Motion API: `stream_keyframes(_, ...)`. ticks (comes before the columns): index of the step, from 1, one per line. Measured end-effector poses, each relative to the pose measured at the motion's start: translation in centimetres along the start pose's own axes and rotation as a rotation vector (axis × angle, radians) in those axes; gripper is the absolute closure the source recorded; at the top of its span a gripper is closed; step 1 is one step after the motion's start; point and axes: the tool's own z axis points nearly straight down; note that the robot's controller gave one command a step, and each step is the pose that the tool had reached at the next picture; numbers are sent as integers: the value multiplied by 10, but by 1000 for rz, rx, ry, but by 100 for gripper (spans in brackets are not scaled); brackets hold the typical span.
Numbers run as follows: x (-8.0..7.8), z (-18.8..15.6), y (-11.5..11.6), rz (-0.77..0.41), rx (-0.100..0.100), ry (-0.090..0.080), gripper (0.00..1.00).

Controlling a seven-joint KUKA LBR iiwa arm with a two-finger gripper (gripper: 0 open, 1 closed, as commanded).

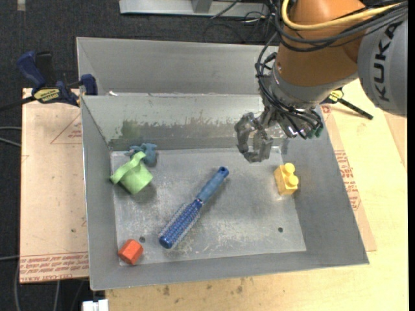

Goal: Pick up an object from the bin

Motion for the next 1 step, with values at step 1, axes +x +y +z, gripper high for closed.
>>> stream_keyframes(1, -4, 103, 14, 82, -6, 15, 100)
